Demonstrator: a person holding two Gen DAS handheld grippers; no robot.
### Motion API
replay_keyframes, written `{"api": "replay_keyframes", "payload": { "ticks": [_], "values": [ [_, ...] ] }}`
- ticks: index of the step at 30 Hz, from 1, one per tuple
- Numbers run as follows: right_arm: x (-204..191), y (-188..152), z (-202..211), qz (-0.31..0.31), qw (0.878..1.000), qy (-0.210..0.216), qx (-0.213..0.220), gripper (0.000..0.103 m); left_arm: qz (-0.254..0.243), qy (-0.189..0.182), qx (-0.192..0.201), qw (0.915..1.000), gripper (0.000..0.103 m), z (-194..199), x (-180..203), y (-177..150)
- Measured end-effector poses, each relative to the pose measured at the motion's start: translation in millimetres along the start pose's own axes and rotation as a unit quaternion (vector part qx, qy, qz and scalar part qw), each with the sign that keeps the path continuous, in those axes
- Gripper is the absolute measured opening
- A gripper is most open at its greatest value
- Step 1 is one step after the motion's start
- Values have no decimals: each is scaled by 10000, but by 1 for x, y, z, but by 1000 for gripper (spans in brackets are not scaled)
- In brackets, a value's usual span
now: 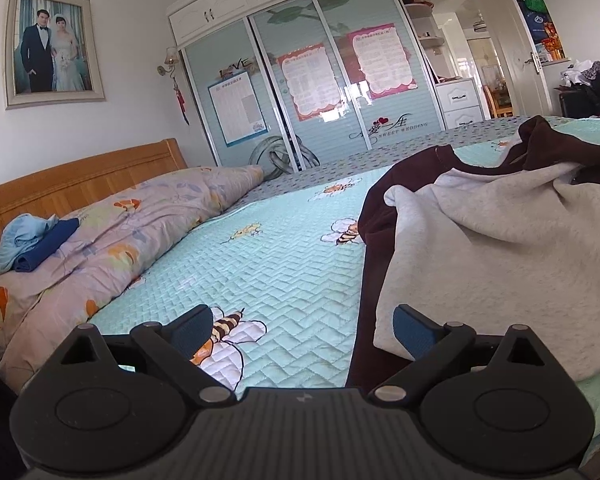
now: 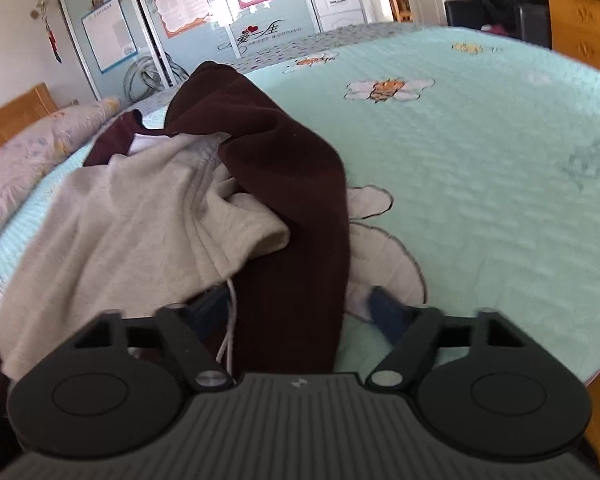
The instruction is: Fold clothes
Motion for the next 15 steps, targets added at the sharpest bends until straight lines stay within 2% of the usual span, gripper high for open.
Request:
{"api": "replay_keyframes", "payload": {
  "ticks": [2,5,11,15],
  "values": [
    [5,0,0,-98,10000,-14,7,27,21,7,-36,10000,98,-1,0,-1],
    [10,-1,-1,-375,9992,149,-61,8,51,17,-91,9999,98,-2,-1,-3],
    [4,-2,-1,-284,9995,132,-86,5,113,37,-201,9997,98,-4,-1,-8],
    [8,-3,-2,-518,9984,163,-122,5,154,50,-274,9995,98,-6,-2,-10]
  ]
}}
Point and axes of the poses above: each gripper's, at about its wrist camera, not at the fingertips, and z roughly against the way its jaws point, x to its right, y to its top, the point moved 5 cm from there along -z, roughly the way its jaws point, and after that the axes turned 5 degrees about x, right-handed, at the moved point
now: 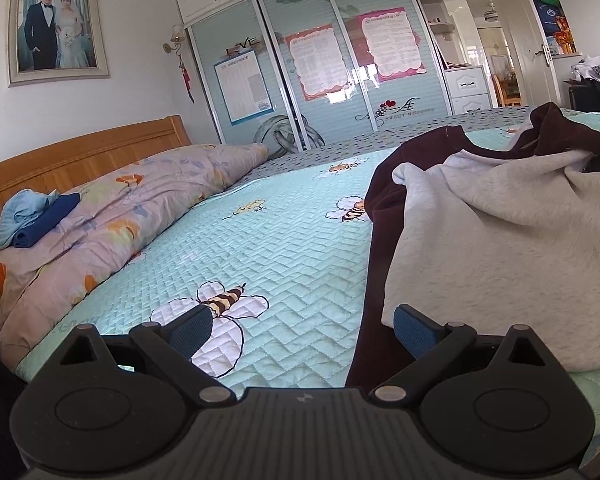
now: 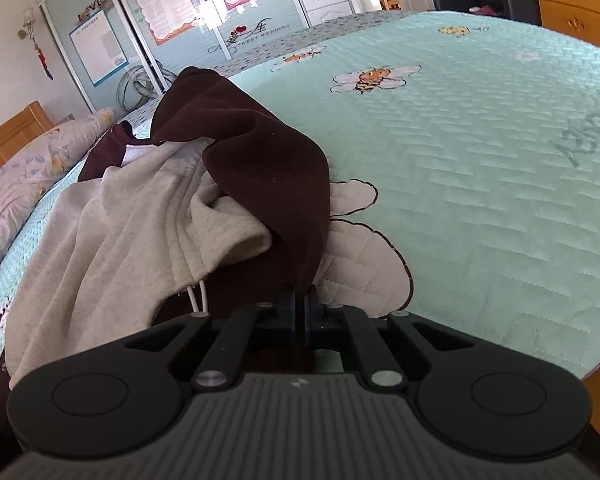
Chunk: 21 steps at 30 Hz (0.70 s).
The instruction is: Fold clothes
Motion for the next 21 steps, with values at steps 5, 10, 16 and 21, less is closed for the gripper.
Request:
{"api": "replay_keyframes", "payload": {
  "ticks": [5,10,16,21],
  "values": [
    [-5,-3,1,-82,9995,295,62,41,18,12,15,10000,98,3,-1,0],
    [-31,-10,-5,755,9967,247,147,63,-59,-13,-20,10000,98,3,3,-2],
    [-20,-5,-2,543,9984,104,147,9,-51,3,-80,10000,99,1,2,-3],
    [-15,-3,1,384,9989,248,75,14,-19,-4,-140,9999,99,-1,2,-5]
  ]
}}
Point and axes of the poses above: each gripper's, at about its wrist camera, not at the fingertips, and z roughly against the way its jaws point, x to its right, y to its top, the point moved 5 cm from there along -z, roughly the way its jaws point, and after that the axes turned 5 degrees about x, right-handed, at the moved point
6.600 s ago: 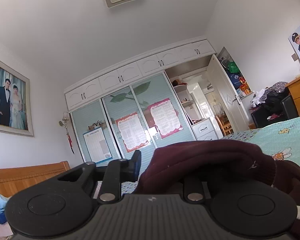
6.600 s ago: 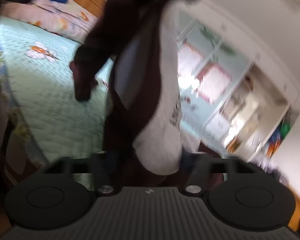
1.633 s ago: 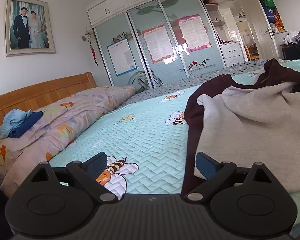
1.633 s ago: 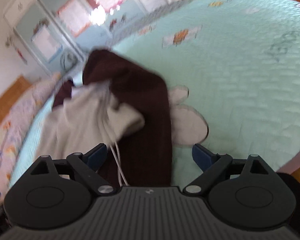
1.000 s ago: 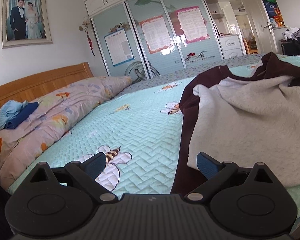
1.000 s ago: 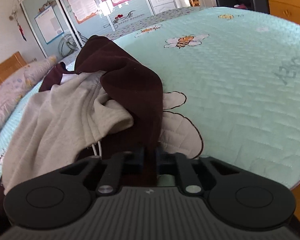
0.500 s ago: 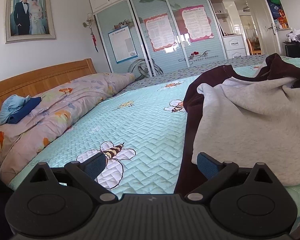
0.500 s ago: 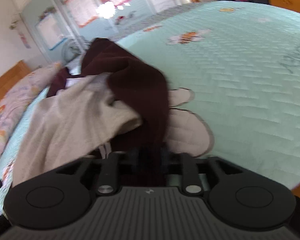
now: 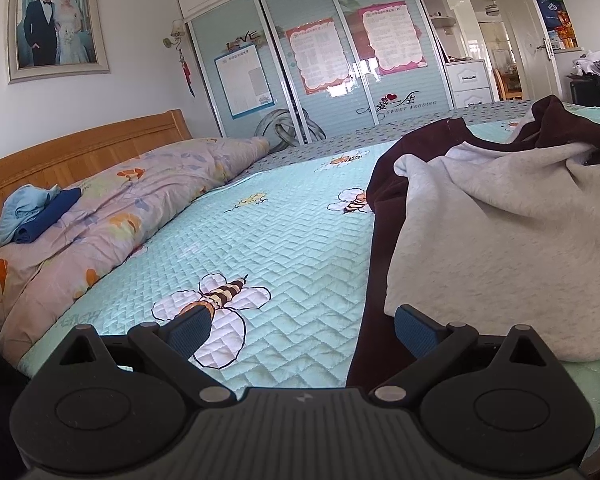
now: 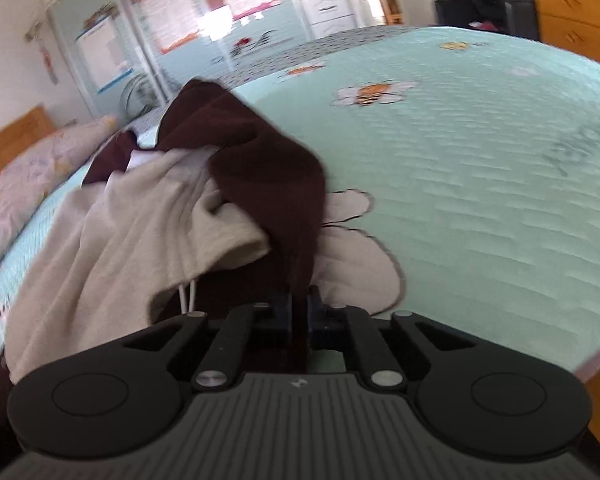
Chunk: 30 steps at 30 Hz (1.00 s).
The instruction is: Fold clothes
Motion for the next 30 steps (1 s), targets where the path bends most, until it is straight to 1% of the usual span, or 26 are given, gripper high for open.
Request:
{"api": "replay_keyframes", "payload": {
  "ticks": [1,2,3,4,5,6,7,8,10,12,14,15,17,18,19,20,21,22,23,24,25,28,30],
  "values": [
    [1,0,1,-32,10000,29,-12,27,0,-10,-10,10000,99,0,1,0],
    [2,1,1,-65,10000,58,-25,44,-18,-33,-30,10000,99,-1,2,-1],
    [4,1,2,-97,9999,87,-37,53,-47,-48,-33,10000,99,-1,4,-1],
    [2,1,0,-49,9999,123,-40,67,-73,-61,-34,9999,99,-1,6,-1],
    [-3,2,-4,107,9998,168,-31,68,-76,-58,-26,10000,99,0,7,0],
    [-6,3,-8,248,9996,131,-25,61,-79,-56,-18,10000,99,0,7,0],
    [-8,3,-12,365,9993,-19,-26,13,-80,-52,-11,10000,99,1,8,1],
    [-9,5,-13,428,9990,-95,-14,5,-70,-39,-12,10000,99,1,7,1],
    [-9,10,-10,524,9986,-89,71,5,-54,-15,-27,10000,99,1,6,0],
    [-12,20,-2,1103,9930,-312,292,4,-61,-10,-59,10000,99,-1,5,-1],
    [-7,46,9,1789,9789,-754,640,4,-87,-22,-103,9999,99,-3,6,-2],
    [-1,66,15,2037,9699,-1026,849,4,-122,-38,-111,9999,99,-4,8,-2],
    [18,120,27,2333,9492,-1654,1316,4,-173,-68,-113,9998,99,-6,12,-3],
    [30,145,31,2343,9427,-1884,1443,5,-179,-81,-109,9997,99,-7,14,-2],
    [44,168,32,2215,9439,-1998,1418,8,-185,-92,-104,9997,99,-8,16,-1],
    [57,191,33,2085,9448,-2111,1392,20,-192,-91,-80,9997,99,-9,17,0],
    [69,207,33,1933,9472,-2219,1270,32,-197,-84,-52,9998,99,-9,18,1],
    [79,214,31,1751,9515,-2318,1017,48,-190,-47,2,9998,99,-9,17,3],
    [85,218,31,1622,9528,-2403,895,58,-179,-9,56,9998,99,-9,15,5],
    [86,214,36,1566,9525,-2426,972,63,-155,30,111,9998,99,-9,12,9],
    [84,206,40,1482,9553,-2311,1096,69,-214,32,196,9996,99,-14,11,17],
    [70,177,47,1144,9688,-1613,1497,69,-393,38,451,9982,99,-27,7,41],
    [52,159,36,1047,9777,-1120,1438,69,-512,41,621,9967,99,-36,4,57]
  ]
}}
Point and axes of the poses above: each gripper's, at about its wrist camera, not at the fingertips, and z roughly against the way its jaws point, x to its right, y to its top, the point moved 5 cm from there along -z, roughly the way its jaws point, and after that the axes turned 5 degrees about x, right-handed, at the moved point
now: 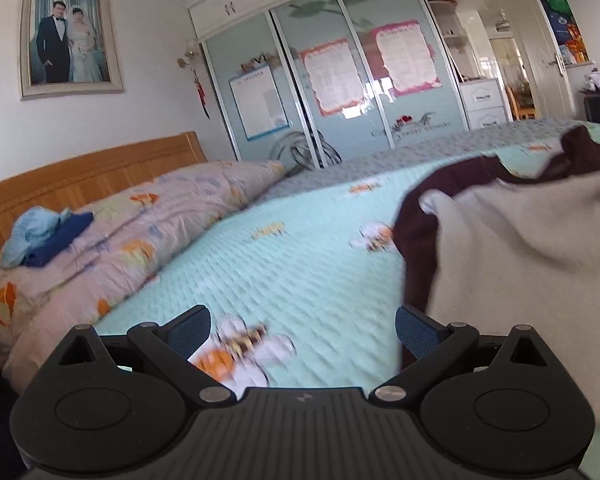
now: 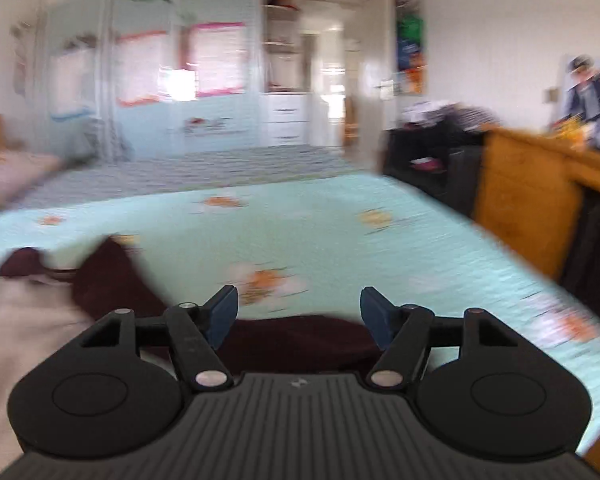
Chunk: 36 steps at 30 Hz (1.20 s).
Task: Fold clothes
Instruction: 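Grasp a maroon sleeve with the right gripper while the left gripper grasps the other sleeve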
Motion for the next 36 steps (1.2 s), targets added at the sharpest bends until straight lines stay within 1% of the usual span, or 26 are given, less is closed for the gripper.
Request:
{"api": "replay_keyframes", "payload": {
  "ticks": [2,4,5,8,11,14,17,20,21,22,23,25,26,27,29,31,32,33,34,35,36],
  "values": [
    [-25,-8,-9,-100,9992,367,-111,69,-119,5,171,9998,99,-11,-4,15],
    [-50,-5,-19,-175,9957,878,-217,69,-238,10,341,9991,100,-21,-8,29],
    [-64,-2,-25,-93,9938,1082,-253,69,-297,13,427,9986,101,-27,-10,37],
    [-105,10,-46,566,9877,1426,-313,70,-488,-7,673,9965,101,-43,-14,58],
    [-143,21,-67,1171,9766,1760,-386,70,-978,-629,703,9907,101,-84,13,66],
    [-155,24,-92,1411,9673,2032,-569,70,-1461,-1246,728,9787,101,-124,41,74],
    [-154,23,-118,1512,9635,2087,-729,72,-1935,-1856,749,9605,100,-163,68,81],
    [-151,24,-142,1469,9580,2305,-870,75,-2396,-2454,765,9362,98,-202,95,87],
    [-150,23,-148,1438,9557,2394,-926,77,-2547,-2651,770,9268,97,-214,103,89],
    [-149,22,-156,1417,9535,2466,-999,82,-2696,-2845,774,9167,97,-227,112,91],
    [-147,19,-167,1411,9514,2515,-1075,85,-2843,-3037,777,9060,96,-240,121,93],
    [-145,13,-189,1381,9489,2563,-1216,85,-3131,-3415,782,8827,96,-265,138,96],
    [-144,11,-200,1304,9466,2640,-1313,85,-3272,-3601,783,8701,96,-277,146,98],
    [-142,10,-211,1192,9436,2750,-1408,85,-3378,-3759,781,8593,96,-288,153,99],
    [-136,10,-228,818,9342,3072,-1621,89,-3156,-3743,730,8689,96,-294,149,101],
    [-130,10,-243,360,9207,3415,-1855,90,-2932,-3724,678,8779,96,-301,145,102],
    [-127,12,-249,176,9168,3512,-1894,82,-2820,-3714,653,8822,93,-304,143,102],
    [-125,15,-251,57,9145,3576,-1890,69,-2707,-3703,626,8864,90,-307,141,103],
    [-123,19,-250,29,9151,3594,-1828,34,-2593,-3691,600,8904,82,-310,139,103],
    [-121,22,-246,85,9181,3561,-1740,9,-2479,-3679,574,8943,71,-313,137,104],
    [-120,24,-241,259,9241,3454,-1615,8,-2365,-3667,548,8981,65,-316,135,105]
  ]
}}
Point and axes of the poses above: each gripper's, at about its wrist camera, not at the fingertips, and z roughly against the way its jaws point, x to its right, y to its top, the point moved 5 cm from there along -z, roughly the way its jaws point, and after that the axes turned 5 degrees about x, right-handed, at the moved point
